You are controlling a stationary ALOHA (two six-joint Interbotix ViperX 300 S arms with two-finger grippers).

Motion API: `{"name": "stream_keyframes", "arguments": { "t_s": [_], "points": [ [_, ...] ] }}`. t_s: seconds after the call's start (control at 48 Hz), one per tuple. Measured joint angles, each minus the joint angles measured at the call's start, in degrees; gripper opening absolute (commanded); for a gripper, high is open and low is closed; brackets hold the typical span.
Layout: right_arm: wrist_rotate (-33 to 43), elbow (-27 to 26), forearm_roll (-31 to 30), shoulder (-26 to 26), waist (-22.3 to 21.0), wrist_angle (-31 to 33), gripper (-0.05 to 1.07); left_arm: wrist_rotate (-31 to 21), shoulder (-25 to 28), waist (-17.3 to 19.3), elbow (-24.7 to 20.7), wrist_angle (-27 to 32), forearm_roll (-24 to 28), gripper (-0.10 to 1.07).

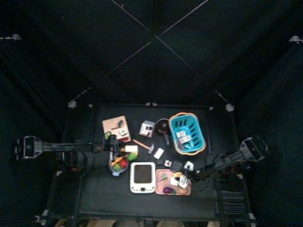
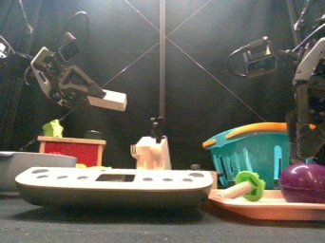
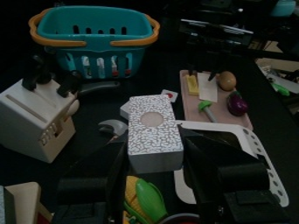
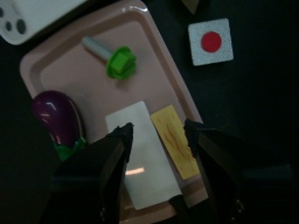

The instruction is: Place rice on stove

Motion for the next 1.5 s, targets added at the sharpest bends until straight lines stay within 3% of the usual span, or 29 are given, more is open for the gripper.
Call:
{"name": "stream_keyframes", "arguments": {
  "t_s": [0.167,0.458,0.604,0.771,1.042,1.5],
  "points": [
    [0.0,-3.5,-6.8,0.0,-3.4,-1.4,0.85,0.1,0.0,-0.1,-0.1,-0.1,0.0,0.69],
    [0.0,-13.3,-25.7,3.0,-10.9,-5.6,0.86,0.1,2.0,-0.4,-1.8,-0.1,0.1,0.69],
    [0.5,-17.0,-30.8,4.8,-14.0,-5.6,0.86,0.0,3.2,-2.6,-2.8,-0.1,0.6,0.69],
    [0.6,-21.2,-33.0,8.2,-15.4,-6.8,0.86,0.2,3.2,-5.5,-3.3,-0.1,3.3,0.69],
    [0.0,-27.1,-33.6,13.6,-15.5,-8.9,0.86,0.2,3.3,-6.8,-4.1,-0.2,4.5,0.69],
    [0.4,-28.5,-33.4,16.3,-17.4,-12.0,0.89,0.2,3.2,-6.9,-4.1,-0.2,6.3,0.69]
  ]
}}
